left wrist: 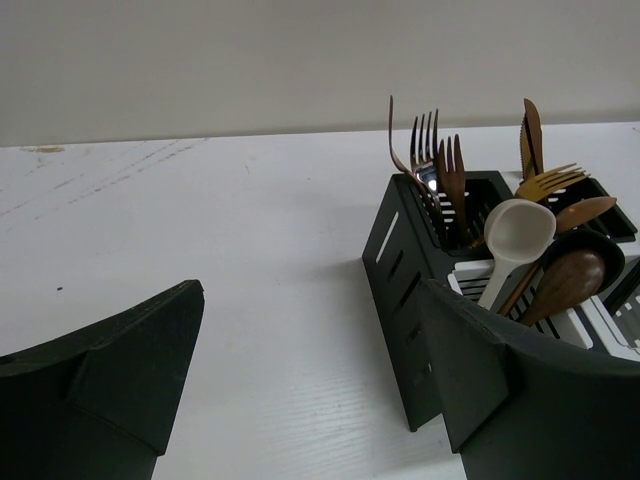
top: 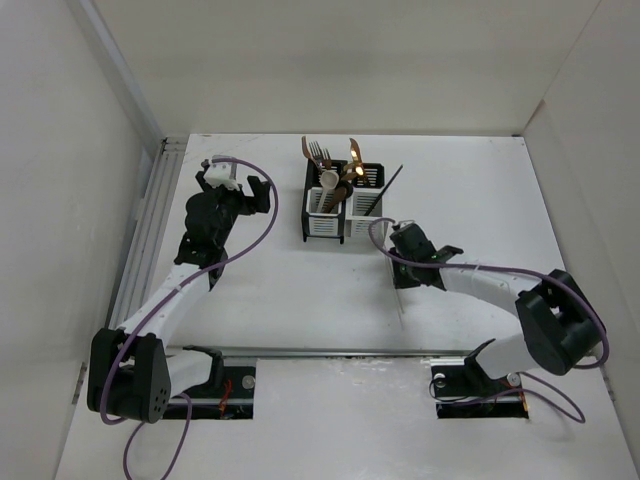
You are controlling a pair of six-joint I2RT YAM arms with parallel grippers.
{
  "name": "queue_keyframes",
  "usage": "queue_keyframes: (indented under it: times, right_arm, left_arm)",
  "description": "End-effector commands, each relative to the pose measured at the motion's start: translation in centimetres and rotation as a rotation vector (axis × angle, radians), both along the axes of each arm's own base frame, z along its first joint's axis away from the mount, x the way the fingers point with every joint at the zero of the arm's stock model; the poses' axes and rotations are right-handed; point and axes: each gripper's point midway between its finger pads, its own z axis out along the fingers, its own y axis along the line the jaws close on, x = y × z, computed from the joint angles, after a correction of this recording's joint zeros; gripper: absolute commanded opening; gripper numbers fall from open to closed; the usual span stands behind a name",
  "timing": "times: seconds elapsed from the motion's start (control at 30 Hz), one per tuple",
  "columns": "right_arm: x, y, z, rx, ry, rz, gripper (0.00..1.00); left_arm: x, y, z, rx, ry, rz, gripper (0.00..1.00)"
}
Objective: Sort the eating utensils into containers
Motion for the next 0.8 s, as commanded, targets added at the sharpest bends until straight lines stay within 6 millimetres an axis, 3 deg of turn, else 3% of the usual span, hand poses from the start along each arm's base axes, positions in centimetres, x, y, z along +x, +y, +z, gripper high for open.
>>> queue_keyframes:
  times: [0.0, 0.3, 0.4, 0.53, 0.67, 0.73, 0.77]
  right_arm:
    - [0.5, 0.1, 0.0, 0.001, -0.006, -0.021, 0.21]
    - [0.6, -0.7, -0.3, -0.045, 0.009, -0.048, 0.19]
    - [0.5, -0.5, -1.1, -0.073, 0.042, -0.050, 0.30]
    - [0.7, -0.4, -2.3, -0.099, 0.078, -0.049, 0.34]
    - [0.7, -0.3, -2.8, -0.093, 0.082, -0.065, 0.17]
    - [0.1, -0.5, -3.2, -0.085, 0.093, -0.069, 0.02]
    - [-0.3, -0.7, -3.6, -0.083, 0.099, -0.080, 0.00]
  left_arm:
    - [-0.5, 0.0, 1.6, -0.006, -0.059, -0.001, 0.86]
    - [-0.5, 0.0, 1.6, -0.006, -0.059, -0.001, 0.86]
    - [-0.5, 0.0, 1.6, -0.006, -0.059, -0.001, 0.86]
    - [-0.5, 0.0, 1.6, -0.006, -0.059, -0.001, 0.86]
    - [-0.4, 0.3, 1.6, -0.006, -0.059, 0.018, 0.86]
    - [-0.4, 0.3, 1.6, -0.006, -0.059, 0.018, 0.86]
    - [-0.4, 0.3, 1.6, -0.006, -0.059, 0.018, 0.86]
